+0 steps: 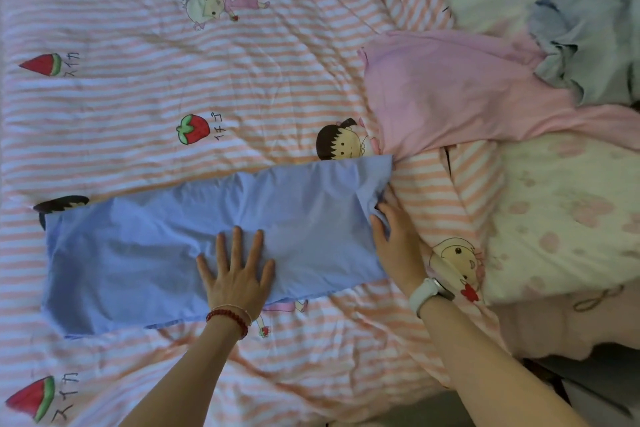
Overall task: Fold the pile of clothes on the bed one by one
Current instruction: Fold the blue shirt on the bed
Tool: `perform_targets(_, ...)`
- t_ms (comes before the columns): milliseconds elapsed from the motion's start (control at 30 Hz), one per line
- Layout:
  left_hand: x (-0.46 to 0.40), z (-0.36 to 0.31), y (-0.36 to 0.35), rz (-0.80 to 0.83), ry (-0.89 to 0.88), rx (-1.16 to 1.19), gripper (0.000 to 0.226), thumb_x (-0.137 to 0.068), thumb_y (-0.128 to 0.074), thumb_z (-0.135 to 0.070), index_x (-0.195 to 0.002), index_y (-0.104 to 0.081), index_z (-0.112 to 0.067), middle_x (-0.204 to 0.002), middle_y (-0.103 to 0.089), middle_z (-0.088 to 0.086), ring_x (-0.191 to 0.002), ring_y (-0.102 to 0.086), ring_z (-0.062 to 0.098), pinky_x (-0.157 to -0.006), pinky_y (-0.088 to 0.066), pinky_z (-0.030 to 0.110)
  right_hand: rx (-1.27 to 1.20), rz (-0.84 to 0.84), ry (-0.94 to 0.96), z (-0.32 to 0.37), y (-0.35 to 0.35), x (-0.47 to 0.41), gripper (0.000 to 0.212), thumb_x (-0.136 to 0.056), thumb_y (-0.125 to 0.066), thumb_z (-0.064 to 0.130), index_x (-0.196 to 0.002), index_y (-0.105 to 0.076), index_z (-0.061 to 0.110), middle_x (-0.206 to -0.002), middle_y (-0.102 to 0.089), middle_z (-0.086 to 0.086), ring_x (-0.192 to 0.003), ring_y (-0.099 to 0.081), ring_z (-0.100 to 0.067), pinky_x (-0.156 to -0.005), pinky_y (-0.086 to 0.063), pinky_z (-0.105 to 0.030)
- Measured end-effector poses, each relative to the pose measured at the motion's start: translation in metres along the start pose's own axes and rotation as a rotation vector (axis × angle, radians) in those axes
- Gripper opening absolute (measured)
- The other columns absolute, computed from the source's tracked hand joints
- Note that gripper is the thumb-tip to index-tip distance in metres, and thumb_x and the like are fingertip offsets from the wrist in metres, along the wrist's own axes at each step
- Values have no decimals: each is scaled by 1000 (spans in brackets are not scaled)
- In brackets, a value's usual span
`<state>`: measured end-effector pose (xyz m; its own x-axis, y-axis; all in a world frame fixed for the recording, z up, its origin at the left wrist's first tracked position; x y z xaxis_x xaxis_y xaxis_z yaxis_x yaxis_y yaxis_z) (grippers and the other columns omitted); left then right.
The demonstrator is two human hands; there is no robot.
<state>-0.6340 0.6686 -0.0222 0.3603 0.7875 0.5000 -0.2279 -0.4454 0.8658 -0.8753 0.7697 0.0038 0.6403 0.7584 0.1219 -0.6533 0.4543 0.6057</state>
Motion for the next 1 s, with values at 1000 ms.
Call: perform_targets(1000,4,-7,15,91,5,-40,61,-96,-14,-53,-140,25,-35,-155,20,-2,-143,17,26,-113,4,55,-177,74,-392,7,25,-21,20,-91,-52,10,-73,-45,13,-66,-42,1,-57,-38,-11,-47,-32,-13)
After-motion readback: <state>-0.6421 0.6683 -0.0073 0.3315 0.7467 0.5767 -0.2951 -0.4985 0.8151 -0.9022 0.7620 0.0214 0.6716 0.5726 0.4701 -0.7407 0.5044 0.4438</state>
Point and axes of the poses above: each hand's wrist, its own x-axis away from the middle knuckle, its own y-axis out of the back of the hand, z = x × y, the point moved 2 cm from there along -x, towards the middle knuckle
